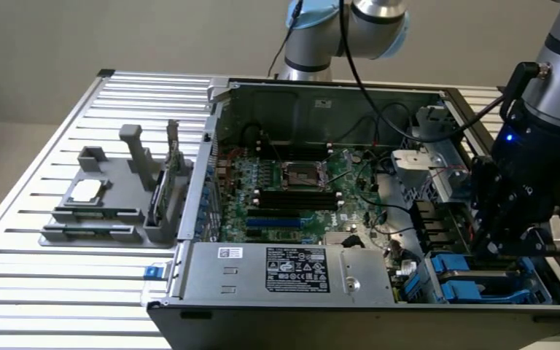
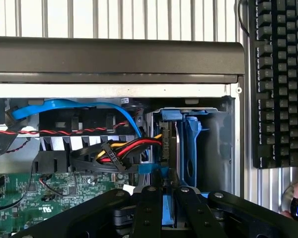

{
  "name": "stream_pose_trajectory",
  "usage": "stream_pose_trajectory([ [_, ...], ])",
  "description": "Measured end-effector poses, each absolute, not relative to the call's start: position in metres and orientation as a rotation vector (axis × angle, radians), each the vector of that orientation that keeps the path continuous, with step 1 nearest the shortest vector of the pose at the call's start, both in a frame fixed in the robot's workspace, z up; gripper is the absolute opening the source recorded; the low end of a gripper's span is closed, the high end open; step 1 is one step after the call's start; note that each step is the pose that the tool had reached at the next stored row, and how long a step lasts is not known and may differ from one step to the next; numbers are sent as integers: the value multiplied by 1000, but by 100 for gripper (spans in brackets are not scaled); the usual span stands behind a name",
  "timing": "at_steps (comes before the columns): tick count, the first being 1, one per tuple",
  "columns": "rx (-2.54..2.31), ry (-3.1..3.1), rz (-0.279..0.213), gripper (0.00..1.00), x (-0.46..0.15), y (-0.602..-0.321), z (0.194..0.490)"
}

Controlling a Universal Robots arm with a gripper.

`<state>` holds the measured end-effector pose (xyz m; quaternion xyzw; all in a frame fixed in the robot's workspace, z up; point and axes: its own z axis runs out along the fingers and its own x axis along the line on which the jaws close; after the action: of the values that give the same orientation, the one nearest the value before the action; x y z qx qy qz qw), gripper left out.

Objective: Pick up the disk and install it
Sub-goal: 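Insert the second disk wire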

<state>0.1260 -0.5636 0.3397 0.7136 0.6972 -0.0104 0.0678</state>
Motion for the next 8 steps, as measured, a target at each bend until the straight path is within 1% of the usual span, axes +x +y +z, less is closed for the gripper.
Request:
stream_pose_trajectory([
  [8, 2156, 2105, -21, 16, 126, -564, 343],
])
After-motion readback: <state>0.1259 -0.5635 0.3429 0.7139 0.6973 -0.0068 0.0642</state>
